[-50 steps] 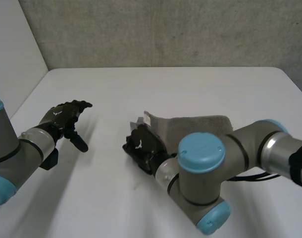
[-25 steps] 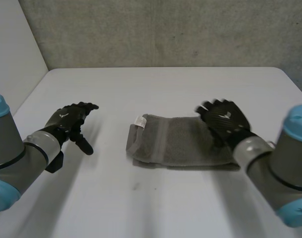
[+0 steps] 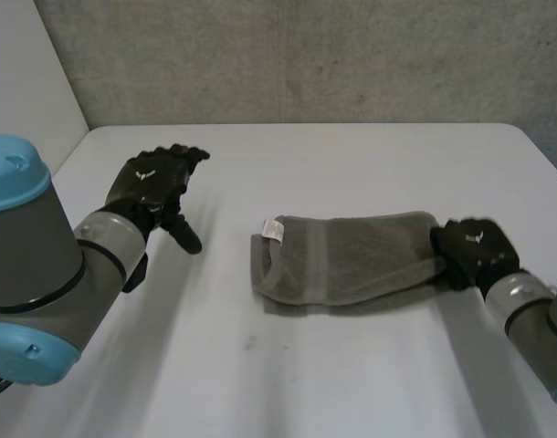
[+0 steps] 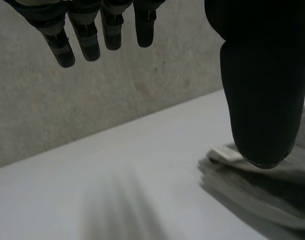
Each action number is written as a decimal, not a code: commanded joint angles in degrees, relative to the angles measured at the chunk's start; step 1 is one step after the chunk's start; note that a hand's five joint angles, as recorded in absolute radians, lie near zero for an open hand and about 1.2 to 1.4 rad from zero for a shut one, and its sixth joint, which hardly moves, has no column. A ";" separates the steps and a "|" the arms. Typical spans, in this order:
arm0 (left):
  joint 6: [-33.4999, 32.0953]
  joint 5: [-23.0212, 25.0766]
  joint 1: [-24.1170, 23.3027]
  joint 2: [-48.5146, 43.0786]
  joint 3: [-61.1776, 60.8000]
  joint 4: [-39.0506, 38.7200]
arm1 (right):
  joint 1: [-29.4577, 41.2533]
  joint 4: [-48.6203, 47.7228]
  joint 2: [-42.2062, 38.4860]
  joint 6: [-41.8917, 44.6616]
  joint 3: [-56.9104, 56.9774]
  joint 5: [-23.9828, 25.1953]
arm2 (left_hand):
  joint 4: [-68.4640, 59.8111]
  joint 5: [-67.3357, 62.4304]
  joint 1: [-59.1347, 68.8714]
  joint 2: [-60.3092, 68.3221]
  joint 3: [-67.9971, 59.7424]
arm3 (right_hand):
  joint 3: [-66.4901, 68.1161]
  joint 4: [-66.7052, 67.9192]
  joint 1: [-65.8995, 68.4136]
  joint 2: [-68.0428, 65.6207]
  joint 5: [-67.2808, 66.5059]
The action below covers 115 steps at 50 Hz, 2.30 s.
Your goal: Fold the towel.
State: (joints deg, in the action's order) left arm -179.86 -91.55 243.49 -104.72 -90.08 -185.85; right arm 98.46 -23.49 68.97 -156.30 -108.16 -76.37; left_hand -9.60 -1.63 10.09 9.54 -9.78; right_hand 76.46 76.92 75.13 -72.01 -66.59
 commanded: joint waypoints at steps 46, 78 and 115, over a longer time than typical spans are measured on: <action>5.39 -1.00 -9.16 -12.86 19.23 5.23 | 13.79 24.10 -1.20 -23.51 25.90 -3.88 | -0.61 1.42 0.12 0.67 -0.43 | -66.46 -66.92 -65.13 62.01 66.59; 8.39 -9.61 -11.46 -31.16 23.29 12.44 | 16.15 23.93 -18.61 -15.52 30.82 -0.18 | -0.61 1.42 0.12 0.67 -0.43 | -66.46 -66.92 -65.13 62.01 66.59; 1.88 -9.35 -2.05 6.28 21.53 20.44 | 7.54 33.42 13.73 -15.08 35.13 -10.56 | -0.78 1.25 0.29 0.84 -0.60 | -66.46 -66.92 -65.13 62.01 66.59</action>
State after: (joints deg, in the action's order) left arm -175.56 -100.95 240.16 -101.52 -68.29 -167.86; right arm 107.93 5.45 81.50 -171.15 -74.09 -86.62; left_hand -9.58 -1.47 9.66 9.50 -9.54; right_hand 14.00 14.82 11.90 -14.41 -3.34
